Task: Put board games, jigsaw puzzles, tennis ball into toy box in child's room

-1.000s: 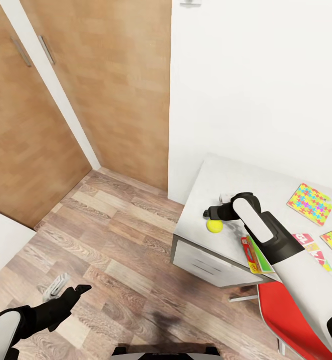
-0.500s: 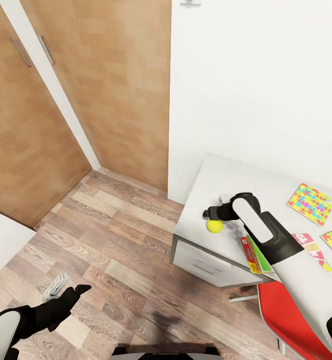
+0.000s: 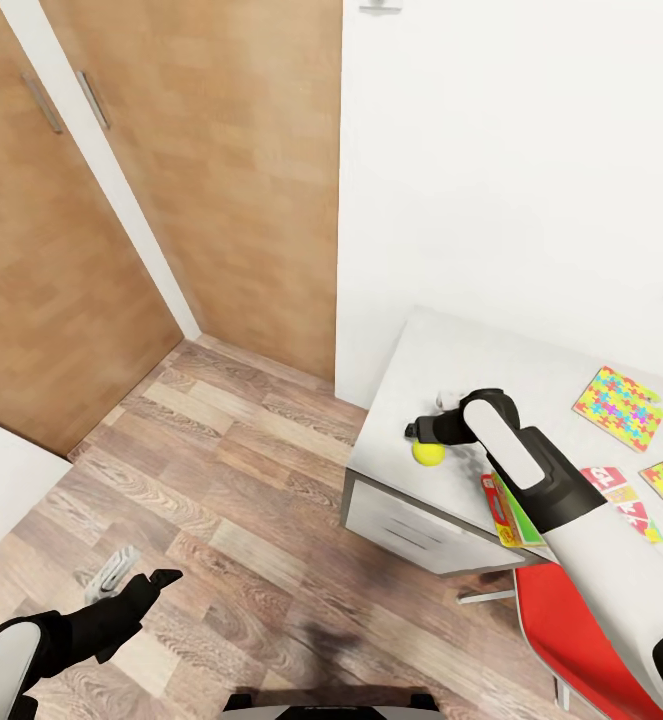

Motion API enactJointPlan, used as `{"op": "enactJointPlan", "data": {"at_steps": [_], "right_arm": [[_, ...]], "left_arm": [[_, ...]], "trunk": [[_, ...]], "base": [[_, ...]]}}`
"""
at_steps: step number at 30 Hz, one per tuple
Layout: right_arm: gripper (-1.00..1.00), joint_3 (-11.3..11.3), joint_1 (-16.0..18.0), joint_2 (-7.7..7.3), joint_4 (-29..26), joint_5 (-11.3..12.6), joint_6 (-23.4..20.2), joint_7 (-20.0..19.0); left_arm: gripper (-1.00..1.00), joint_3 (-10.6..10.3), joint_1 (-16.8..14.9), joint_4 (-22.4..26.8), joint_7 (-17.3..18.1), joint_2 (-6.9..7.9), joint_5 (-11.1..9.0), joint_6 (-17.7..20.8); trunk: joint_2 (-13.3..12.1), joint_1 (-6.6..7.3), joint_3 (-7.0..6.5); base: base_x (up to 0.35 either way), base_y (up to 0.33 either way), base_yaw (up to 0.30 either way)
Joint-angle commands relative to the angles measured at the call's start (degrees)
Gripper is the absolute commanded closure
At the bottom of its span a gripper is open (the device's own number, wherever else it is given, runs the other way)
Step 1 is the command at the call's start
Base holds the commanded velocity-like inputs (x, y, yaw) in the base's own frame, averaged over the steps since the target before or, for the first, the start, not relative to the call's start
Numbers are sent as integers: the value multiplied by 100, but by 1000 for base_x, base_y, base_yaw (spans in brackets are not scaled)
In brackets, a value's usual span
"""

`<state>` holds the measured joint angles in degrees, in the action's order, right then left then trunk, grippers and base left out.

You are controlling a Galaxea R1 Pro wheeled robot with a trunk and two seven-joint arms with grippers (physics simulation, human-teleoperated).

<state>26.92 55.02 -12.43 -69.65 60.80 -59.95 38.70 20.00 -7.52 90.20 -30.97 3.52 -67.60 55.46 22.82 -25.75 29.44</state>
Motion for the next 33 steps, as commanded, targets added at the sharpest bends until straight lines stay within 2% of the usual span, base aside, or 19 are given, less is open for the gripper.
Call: {"op": "enactJointPlan", "data": {"at_steps": [1,33], "right_arm": [[-100,16,7,-6,-5,54,-5,59],[-100,15,-181,-14,-5,60,-5,57]], "left_arm": [[-100,4,-4,6,-58,0,-60,17],[-100,4,-4,6,-52,0,-60,17]], "trunk": [[10,-3,9],[10,-3,9]], "base": [[0,0,0],[0,0,0]]}}
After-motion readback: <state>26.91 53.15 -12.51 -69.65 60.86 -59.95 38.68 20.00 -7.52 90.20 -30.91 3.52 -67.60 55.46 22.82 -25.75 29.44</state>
